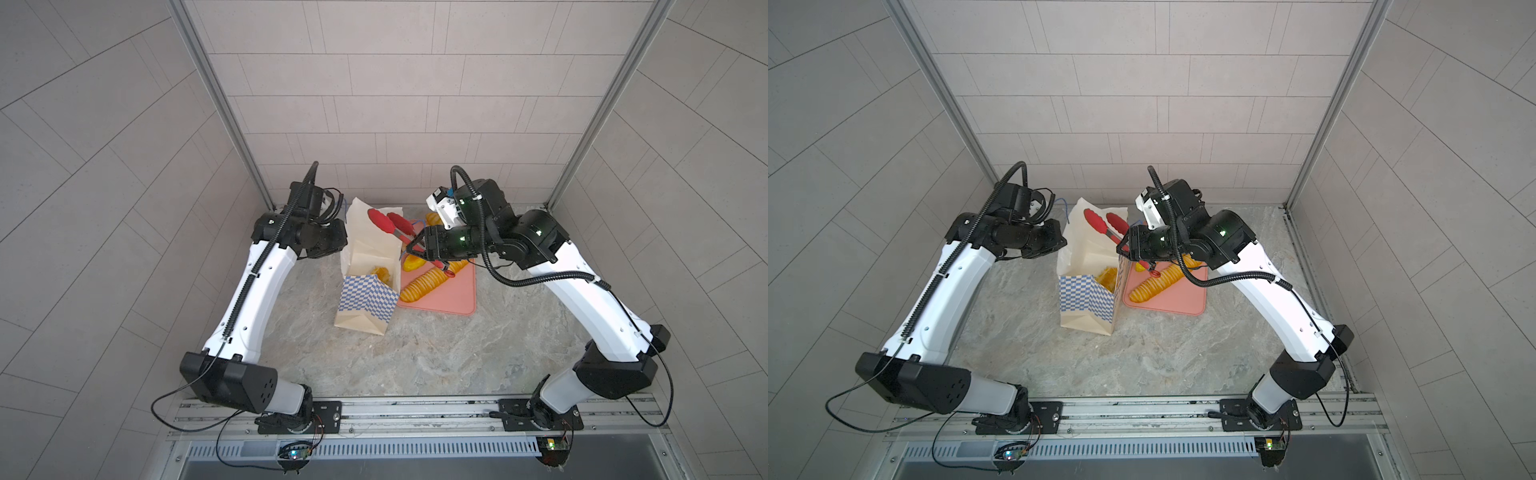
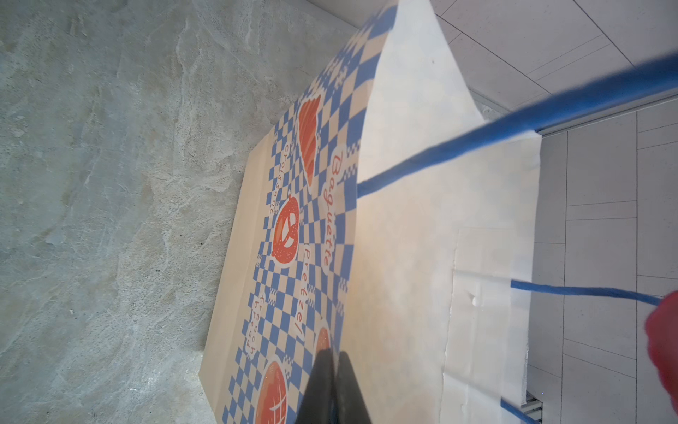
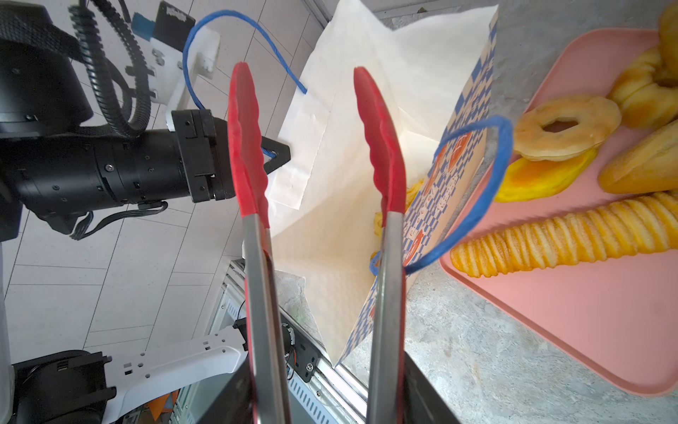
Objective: Pack bread into a paper bag
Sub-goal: Place the bread in the paper bag, then pick up the bread from the tray.
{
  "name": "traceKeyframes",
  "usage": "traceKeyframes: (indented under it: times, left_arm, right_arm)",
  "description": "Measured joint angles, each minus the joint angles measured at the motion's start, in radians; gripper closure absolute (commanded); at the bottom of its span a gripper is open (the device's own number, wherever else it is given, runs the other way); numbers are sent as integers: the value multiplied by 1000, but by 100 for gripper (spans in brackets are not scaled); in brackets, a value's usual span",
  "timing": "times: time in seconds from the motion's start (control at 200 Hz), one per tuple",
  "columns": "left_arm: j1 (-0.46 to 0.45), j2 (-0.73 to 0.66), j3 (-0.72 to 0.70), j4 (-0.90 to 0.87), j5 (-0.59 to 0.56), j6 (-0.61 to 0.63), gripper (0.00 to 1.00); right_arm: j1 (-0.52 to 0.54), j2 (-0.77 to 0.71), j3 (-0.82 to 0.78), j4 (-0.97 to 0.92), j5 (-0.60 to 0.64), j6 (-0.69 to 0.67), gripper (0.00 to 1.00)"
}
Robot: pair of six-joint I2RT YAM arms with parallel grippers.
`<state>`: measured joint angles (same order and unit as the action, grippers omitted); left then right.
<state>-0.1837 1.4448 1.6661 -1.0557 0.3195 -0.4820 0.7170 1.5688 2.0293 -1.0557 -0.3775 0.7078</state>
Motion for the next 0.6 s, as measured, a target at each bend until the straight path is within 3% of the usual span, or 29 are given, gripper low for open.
traceKeyframes:
  times: [0.6]
  left_arm:
    - [0,-15,-7,-3,-9,0,100]
  right_arm:
    - [-137,-97,0,4,2,6,46]
